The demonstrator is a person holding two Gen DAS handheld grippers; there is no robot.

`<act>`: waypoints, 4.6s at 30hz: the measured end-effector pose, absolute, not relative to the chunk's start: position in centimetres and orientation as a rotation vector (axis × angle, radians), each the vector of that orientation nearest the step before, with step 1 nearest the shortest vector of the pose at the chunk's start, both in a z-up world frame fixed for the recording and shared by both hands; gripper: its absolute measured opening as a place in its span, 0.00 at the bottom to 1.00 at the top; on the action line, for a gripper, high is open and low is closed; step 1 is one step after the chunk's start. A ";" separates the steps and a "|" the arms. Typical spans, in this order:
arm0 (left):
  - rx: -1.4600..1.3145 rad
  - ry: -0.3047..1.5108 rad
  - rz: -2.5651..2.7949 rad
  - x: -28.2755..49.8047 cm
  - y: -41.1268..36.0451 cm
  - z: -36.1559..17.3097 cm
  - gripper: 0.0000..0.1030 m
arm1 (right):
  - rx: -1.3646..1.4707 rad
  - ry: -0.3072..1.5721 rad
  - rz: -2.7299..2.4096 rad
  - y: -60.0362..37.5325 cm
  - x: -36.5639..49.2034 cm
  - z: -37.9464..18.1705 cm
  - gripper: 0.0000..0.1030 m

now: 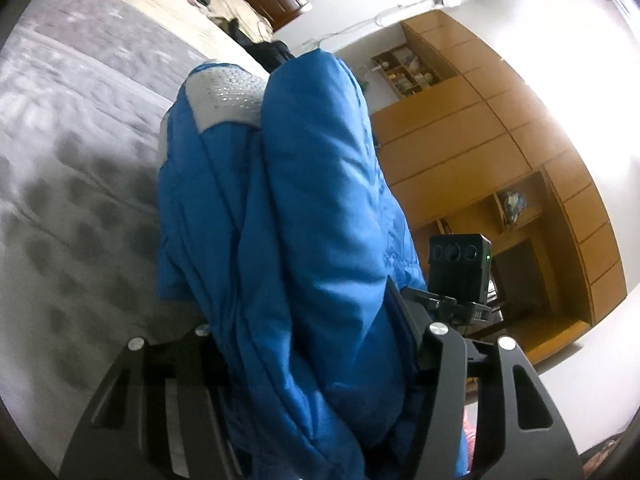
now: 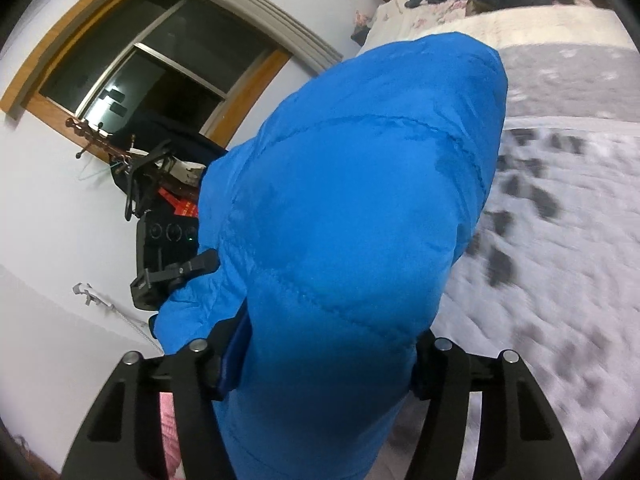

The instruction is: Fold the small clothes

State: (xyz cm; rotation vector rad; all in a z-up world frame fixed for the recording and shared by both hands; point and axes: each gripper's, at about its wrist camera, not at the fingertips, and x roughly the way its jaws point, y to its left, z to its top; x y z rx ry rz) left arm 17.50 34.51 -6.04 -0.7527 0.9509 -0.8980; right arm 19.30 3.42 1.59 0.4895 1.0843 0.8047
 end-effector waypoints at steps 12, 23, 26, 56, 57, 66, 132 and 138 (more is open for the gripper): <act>-0.671 1.003 -0.922 10.6 22.5 -5.3 0.55 | 0.459 1.063 0.719 -7.4 10.5 2.8 0.61; -0.586 1.022 -0.906 8.9 19.0 -8.1 0.63 | 0.537 1.057 0.727 -10.7 7.9 -2.8 0.67; -0.596 1.014 -0.912 8.9 19.2 -9.2 0.68 | 0.552 1.054 0.730 -10.7 7.8 -3.7 0.71; -0.214 0.866 -0.353 -2.2 20.6 -0.5 0.94 | 0.216 0.984 0.208 -8.0 -2.5 3.4 0.96; -0.213 0.871 -0.338 -2.6 20.7 -0.6 0.94 | 0.197 0.984 0.181 -8.0 -3.2 3.5 0.96; -0.129 0.819 -0.196 -7.1 19.6 1.6 0.97 | 0.115 0.974 0.108 -6.7 -6.2 4.8 0.96; 0.038 0.854 -0.035 -11.5 16.8 0.9 0.97 | 0.121 1.014 0.006 -4.9 -9.0 3.4 0.96; 0.040 0.854 -0.033 -11.4 16.8 0.8 0.97 | 0.123 1.009 0.002 -4.8 -9.1 3.4 0.96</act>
